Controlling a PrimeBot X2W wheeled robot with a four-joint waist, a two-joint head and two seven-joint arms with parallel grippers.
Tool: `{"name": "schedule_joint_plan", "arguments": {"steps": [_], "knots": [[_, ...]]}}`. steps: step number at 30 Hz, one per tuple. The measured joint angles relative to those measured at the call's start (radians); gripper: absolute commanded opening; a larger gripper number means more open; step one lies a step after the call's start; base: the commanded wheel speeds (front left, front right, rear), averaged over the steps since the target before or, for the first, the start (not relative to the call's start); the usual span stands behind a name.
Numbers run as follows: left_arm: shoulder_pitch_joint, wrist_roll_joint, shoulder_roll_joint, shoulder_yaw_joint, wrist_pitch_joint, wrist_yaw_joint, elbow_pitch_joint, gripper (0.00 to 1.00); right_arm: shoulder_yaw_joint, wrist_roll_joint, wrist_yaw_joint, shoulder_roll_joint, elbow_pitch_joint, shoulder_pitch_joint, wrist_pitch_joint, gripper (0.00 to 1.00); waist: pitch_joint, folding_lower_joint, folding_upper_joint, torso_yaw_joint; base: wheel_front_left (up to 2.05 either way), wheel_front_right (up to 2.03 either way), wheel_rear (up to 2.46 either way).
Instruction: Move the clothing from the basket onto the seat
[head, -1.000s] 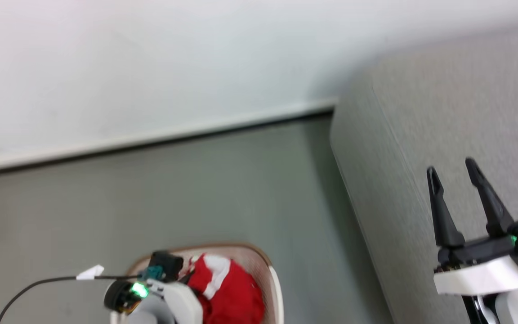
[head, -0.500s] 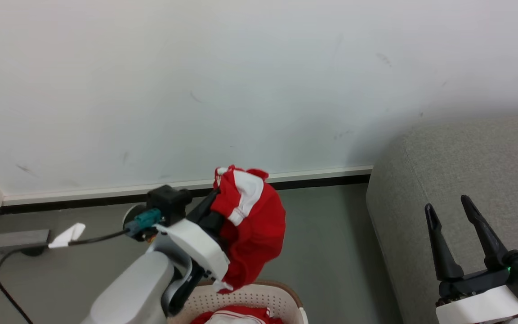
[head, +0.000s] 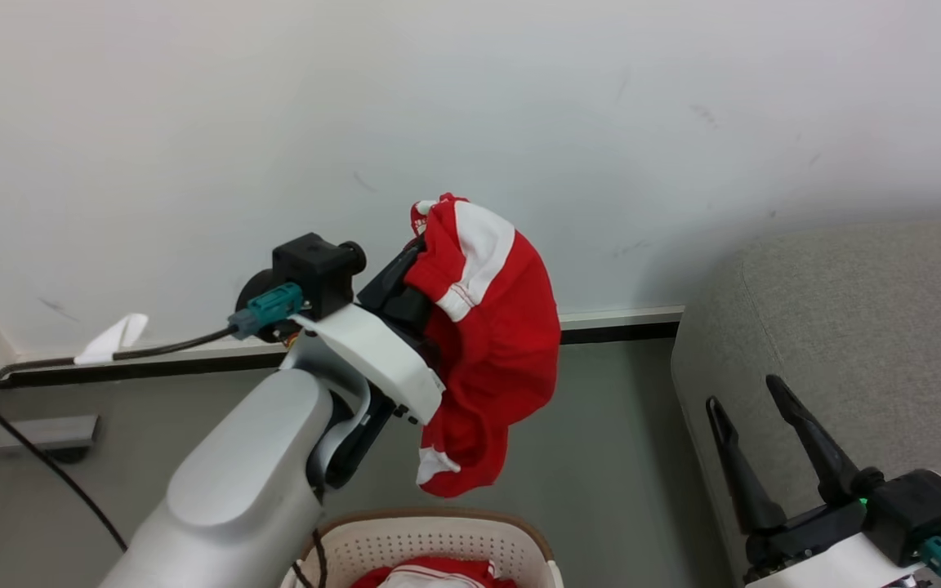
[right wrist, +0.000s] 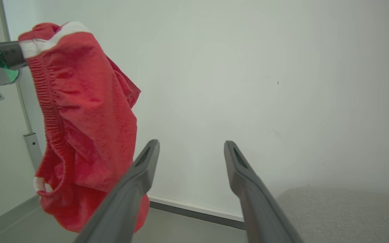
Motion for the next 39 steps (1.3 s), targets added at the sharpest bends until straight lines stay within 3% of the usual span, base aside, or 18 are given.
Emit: {"name": "schedule_joint_plan", "arguments": {"steps": [10, 24, 31, 38, 39], "knots": [[-0.036, 0.000, -0.041, -0.028, 0.001, -0.010, 0.013, 0.00, 0.227, 0.086, 0.000, -0.045, 0.026, -0.056, 0.000, 1.00, 0.013, 0.0000, -0.0001, 0.029, 0.00, 0.00, 0.00], [-0.038, 0.003, -0.112, -0.119, 0.001, -0.047, 0.009, 0.00, 0.439, 0.194, 0.000, -0.026, 0.397, -0.293, 0.000, 1.00, 0.014, 0.0000, -0.0002, 0.112, 0.00, 0.00, 0.00], [-0.038, 0.003, -0.136, -0.187, 0.029, -0.068, -0.045, 0.00, 0.477, 0.260, 0.000, -0.011, 0.495, -0.341, 0.000, 1.00, 0.007, 0.0000, -0.0001, 0.176, 0.00, 0.00, 0.00], [-0.020, -0.020, -0.146, -0.241, 0.063, -0.078, -0.111, 0.00, 0.491, 0.292, 0.000, -0.012, 0.513, -0.359, 0.000, 1.00, -0.002, 0.0000, -0.0001, 0.238, 0.00, 0.00, 0.00], [-0.017, -0.020, -0.145, -0.243, 0.067, -0.078, -0.116, 0.00, 0.489, 0.297, 0.000, -0.014, 0.510, -0.360, 0.000, 0.82, -0.003, 0.0000, -0.0001, 0.246, 0.00, 0.00, 0.00]]}}
